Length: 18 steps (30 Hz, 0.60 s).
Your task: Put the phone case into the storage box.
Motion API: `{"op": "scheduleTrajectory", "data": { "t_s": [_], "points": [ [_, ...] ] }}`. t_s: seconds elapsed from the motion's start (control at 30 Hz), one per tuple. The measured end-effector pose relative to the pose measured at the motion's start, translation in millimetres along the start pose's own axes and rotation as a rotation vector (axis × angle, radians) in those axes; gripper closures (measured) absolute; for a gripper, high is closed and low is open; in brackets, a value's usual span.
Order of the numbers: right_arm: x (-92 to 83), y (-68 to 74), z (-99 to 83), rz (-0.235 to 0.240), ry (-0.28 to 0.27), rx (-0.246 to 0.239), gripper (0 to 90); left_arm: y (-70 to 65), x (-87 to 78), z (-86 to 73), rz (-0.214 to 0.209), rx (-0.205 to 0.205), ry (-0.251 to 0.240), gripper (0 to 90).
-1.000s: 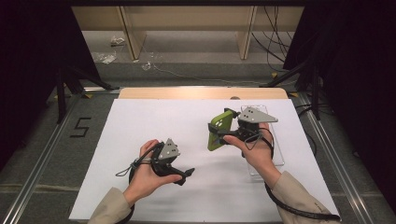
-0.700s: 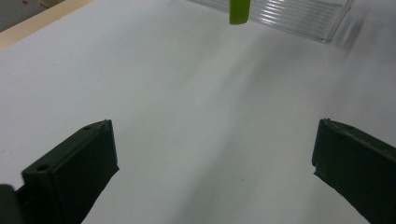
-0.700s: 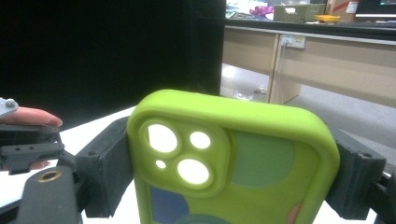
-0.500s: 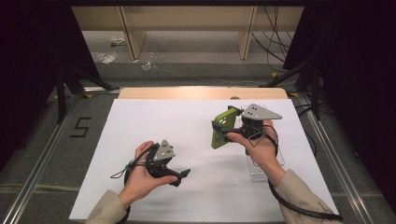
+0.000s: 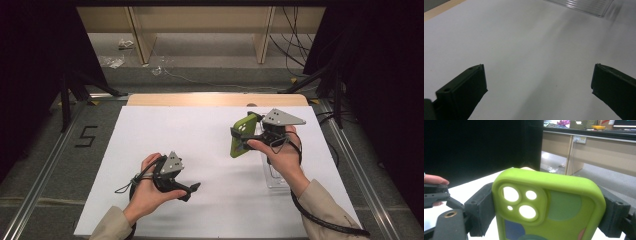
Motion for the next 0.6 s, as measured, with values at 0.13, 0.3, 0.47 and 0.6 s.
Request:
{"op": "scheduleTrajectory", "data": {
  "t_s": [0.13, 0.3, 0.47, 0.6],
  "points": [
    [-2.9, -4.6, 1.2, -0.005, 0.003, -0.003, 17.3, 0.3, -1.0, -1.1, 0.001, 0.000, 0.000, 0.0],
    [-6.0, -10.2, 2.5, -0.016, 0.001, 0.001, 17.3, 1.5, -2.2, -2.4, 0.004, -0.003, 0.001, 0.0],
    [-8.2, -14.6, 2.5, -0.022, 0.004, 0.005, 17.3, 2.6, -3.2, -3.0, 0.006, -0.008, -0.001, 0.0],
    [-9.7, -18.2, 2.5, -0.027, 0.009, 0.004, 17.3, 3.3, -3.7, -2.9, 0.007, -0.008, -0.001, 0.0]
  ]
}}
Point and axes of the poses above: each handheld gripper's, and its own axes: x roughly forward along the jaws, z roughly out of its top, y roughly to its left, the point moved 6 cm from there along x, roughly forward along the jaws, and after that the axes turned 11 degrees about -x, right-handed, at the moved point
